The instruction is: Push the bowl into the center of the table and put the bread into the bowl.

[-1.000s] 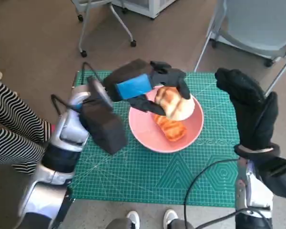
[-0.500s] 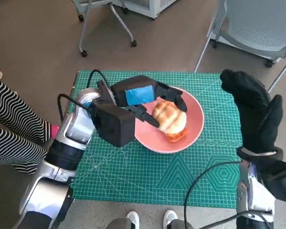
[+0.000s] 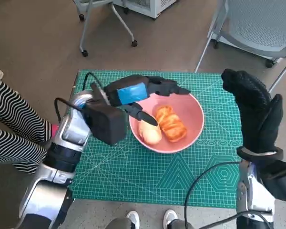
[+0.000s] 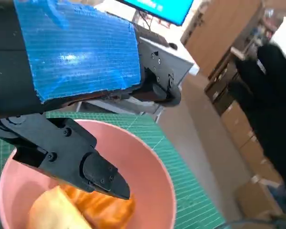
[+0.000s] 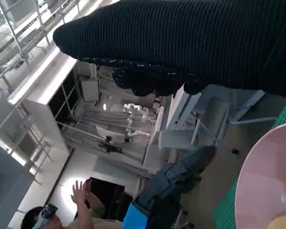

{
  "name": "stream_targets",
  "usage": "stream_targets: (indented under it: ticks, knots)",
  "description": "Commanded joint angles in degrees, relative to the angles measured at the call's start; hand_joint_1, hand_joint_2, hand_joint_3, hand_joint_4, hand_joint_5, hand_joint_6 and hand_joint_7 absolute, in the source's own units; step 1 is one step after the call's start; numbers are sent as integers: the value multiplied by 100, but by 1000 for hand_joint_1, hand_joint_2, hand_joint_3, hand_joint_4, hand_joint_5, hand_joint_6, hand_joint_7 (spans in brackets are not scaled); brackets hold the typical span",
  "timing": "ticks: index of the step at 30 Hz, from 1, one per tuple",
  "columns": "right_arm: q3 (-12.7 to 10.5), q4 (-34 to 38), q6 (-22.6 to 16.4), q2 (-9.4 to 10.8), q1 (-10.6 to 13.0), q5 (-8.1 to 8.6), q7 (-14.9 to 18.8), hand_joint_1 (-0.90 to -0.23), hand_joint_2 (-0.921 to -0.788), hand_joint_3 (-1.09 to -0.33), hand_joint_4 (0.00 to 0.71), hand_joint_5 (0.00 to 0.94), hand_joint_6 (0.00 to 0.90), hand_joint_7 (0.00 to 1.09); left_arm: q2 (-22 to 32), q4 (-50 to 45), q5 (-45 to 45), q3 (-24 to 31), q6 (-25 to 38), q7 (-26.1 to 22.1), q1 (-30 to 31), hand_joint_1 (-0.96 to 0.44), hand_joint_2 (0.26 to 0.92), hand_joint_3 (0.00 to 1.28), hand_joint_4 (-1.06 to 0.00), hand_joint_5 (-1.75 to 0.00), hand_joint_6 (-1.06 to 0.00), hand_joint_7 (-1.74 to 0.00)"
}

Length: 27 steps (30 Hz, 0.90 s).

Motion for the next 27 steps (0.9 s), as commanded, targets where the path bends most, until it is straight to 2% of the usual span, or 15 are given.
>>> stream_targets:
  ticks: [1,9,14,19,23,25,27]
  knots:
    - [-49,96,34,-31,14,-26,-6,-690,-921,-690,229,10,140,533,154,-570,-325,327,356,-46,221,-423,842,18,-185,0,-273,-1]
    - [-56,89,102,-105,-98,-41,5,-692,-921,-690,230,8,139,532,30,-1184,-798,835,672,267,629,-406,865,21,-166,0,-258,-2]
    - [-34,13,228,-130,-252,-41,-25,-698,-921,-691,224,4,137,533,-557,-1200,-1530,1252,392,659,868,-476,904,59,-163,-1,-275,-13]
    - [15,-4,327,-109,-422,-92,-57,-711,-921,-697,221,3,133,534,-1147,-1334,-2276,1437,423,779,1052,-596,919,275,-165,-2,-287,-29]
    - [99,93,336,-83,-596,-224,-86,-716,-921,-700,221,2,127,534,-1455,-1590,-2549,1430,535,923,1209,-619,920,354,-162,-1,-274,-34]
    - [136,141,329,-88,-654,-326,-98,-716,-921,-702,221,2,120,533,-1477,-1639,-2433,1412,469,1008,1241,-625,882,436,-152,-20,-112,-366]
    - [170,184,335,-117,-707,-443,-102,-713,-921,-704,220,2,115,531,-1467,-1688,-2306,1410,438,1086,1260,-628,867,464,-153,-31,-57,-483]
